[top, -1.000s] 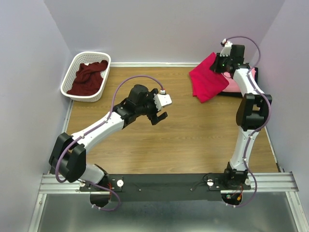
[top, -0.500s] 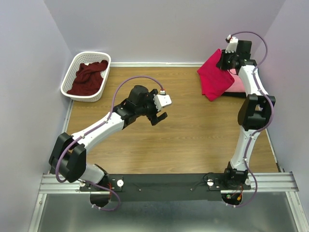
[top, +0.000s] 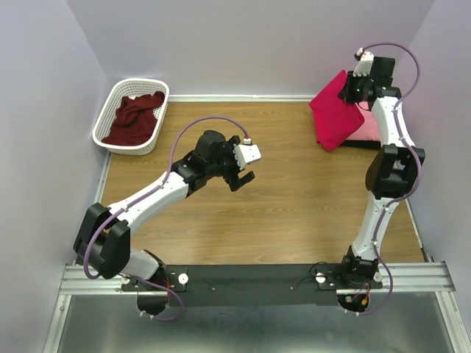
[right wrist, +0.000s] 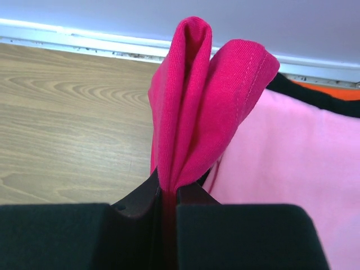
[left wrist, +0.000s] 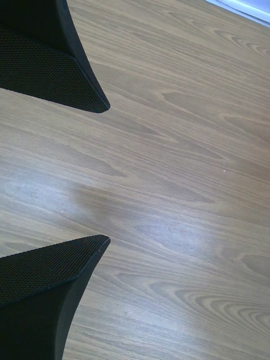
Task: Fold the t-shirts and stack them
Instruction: Neatly place the folded tshirt to the corner
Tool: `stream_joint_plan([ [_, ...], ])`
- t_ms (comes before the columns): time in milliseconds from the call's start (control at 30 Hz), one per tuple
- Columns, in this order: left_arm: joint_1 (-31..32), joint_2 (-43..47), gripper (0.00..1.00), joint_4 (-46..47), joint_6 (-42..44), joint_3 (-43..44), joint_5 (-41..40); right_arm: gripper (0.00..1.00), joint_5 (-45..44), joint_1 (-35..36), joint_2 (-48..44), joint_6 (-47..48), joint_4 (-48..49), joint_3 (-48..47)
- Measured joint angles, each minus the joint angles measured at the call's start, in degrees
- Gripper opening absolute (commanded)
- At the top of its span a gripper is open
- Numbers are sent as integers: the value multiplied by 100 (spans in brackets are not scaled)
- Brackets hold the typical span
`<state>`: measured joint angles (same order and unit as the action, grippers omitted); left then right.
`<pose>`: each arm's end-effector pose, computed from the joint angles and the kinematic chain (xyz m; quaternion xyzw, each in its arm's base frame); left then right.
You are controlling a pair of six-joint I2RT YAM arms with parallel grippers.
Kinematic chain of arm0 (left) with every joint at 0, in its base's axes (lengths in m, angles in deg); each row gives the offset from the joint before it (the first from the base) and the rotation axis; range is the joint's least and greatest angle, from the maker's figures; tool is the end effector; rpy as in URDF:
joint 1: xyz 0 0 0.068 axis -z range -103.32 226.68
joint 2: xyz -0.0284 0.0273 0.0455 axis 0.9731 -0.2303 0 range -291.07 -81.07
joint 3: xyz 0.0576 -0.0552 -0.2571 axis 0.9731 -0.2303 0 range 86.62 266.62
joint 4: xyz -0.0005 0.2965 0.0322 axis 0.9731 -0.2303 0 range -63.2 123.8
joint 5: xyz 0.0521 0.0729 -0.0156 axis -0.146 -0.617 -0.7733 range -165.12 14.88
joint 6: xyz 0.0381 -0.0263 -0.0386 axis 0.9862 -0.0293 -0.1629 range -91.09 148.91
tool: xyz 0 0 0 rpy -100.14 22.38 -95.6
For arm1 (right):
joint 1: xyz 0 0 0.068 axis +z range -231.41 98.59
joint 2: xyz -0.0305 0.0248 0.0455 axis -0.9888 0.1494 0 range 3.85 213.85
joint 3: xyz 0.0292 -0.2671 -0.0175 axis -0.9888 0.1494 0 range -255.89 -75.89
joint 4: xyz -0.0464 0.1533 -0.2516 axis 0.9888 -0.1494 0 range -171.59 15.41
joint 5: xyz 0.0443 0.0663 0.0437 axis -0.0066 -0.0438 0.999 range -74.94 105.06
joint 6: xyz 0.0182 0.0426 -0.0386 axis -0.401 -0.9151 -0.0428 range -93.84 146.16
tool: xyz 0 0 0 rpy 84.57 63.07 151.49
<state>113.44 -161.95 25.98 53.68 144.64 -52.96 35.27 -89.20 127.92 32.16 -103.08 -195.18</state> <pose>0.2808 -0.2307 0.2566 0.5179 0.6841 -0.2168 0.4655 0.5476 -0.0594 0.3016 -0.0697 0.8675 0.0972 0.4828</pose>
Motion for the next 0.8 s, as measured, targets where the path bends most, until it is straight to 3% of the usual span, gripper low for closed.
stream_joint_plan([
  [800, 0, 9, 97, -2, 2, -39, -2, 0, 164, -452, -219, 101, -229, -431],
])
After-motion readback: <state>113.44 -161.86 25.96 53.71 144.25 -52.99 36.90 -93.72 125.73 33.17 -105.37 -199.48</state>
